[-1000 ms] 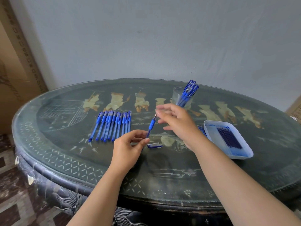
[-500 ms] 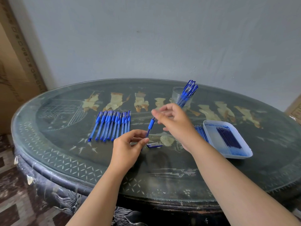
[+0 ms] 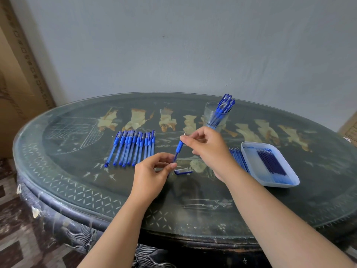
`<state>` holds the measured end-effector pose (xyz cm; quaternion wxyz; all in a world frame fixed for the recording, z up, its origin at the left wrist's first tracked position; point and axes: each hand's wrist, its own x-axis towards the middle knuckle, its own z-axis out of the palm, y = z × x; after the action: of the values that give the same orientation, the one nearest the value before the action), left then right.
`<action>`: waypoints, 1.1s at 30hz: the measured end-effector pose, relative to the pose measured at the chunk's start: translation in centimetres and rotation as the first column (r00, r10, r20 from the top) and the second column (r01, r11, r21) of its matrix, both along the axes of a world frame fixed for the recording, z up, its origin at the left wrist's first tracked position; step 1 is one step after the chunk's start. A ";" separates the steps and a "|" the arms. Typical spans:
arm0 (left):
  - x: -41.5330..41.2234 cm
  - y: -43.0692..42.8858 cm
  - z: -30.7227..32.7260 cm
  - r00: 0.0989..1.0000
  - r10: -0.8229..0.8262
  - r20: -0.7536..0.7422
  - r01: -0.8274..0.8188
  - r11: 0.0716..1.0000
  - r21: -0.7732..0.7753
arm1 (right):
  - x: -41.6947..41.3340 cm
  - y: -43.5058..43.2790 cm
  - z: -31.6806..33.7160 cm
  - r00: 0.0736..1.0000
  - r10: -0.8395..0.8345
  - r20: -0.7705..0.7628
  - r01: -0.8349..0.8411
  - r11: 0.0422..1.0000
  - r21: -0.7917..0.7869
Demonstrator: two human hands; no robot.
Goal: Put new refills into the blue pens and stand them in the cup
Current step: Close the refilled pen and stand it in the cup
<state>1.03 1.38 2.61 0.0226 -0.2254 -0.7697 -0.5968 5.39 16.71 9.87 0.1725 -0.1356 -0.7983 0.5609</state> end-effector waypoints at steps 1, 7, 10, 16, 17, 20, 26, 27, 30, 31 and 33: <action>0.0 0.0 0.0 1.000 0.001 0.002 -0.001 1.000 0.002 | 0.0 0.0 0.0 1.000 0.007 0.002 -0.007 1.000 -0.023; 0.1 0.0 0.0 1.000 0.003 0.005 -0.003 1.000 -0.002 | -0.1 -0.1 -0.1 0.997 0.075 -0.029 -0.075 0.997 -0.008; 0.1 0.1 -0.1 1.000 0.004 0.005 -0.004 1.000 -0.007 | -0.5 -0.4 -0.3 0.998 0.024 -0.053 -0.023 1.000 0.018; 0.0 0.0 -0.1 0.999 0.024 0.022 -0.024 0.999 0.026 | -0.3 0.1 -1.3 1.000 0.002 -0.026 -0.005 0.992 -0.126; -0.1 0.0 -0.2 0.999 0.033 0.038 -0.035 0.998 0.047 | -0.3 0.4 -1.7 1.000 0.003 0.010 -0.003 0.997 -0.073; -0.1 -0.1 -0.2 0.997 0.050 0.061 -0.055 0.995 0.084 | 0.0 0.9 -3.4 0.965 0.110 0.237 -0.190 0.919 0.346; -0.2 -0.1 -0.2 0.998 0.040 0.053 -0.043 0.997 0.060 | -0.2 0.5 -4.9 0.928 0.098 0.360 -0.310 0.737 0.600; -0.2 -0.1 -0.2 0.998 0.036 0.059 -0.039 0.997 0.060 | -0.2 0.6 -4.9 0.936 0.075 0.343 -0.274 0.765 0.583; -0.1 -0.1 -0.2 0.997 0.018 0.078 -0.023 0.998 0.065 | -0.6 1.3 -3.8 0.981 -0.037 0.188 -0.043 0.914 0.404; -0.1 0.0 -0.1 0.997 0.012 0.080 -0.017 0.998 0.062 | -0.7 1.4 -3.1 0.990 -0.078 0.115 0.049 0.970 0.240; 0.0 0.0 0.0 0.997 0.003 0.079 -0.008 0.998 0.054 | -0.8 1.4 -1.3 0.991 -0.129 -0.029 0.123 0.979 -0.163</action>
<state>1.06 1.41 2.58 0.0000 -0.1988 -0.7541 -0.6260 4.56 18.16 8.58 0.2118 -0.1882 -0.7368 0.6139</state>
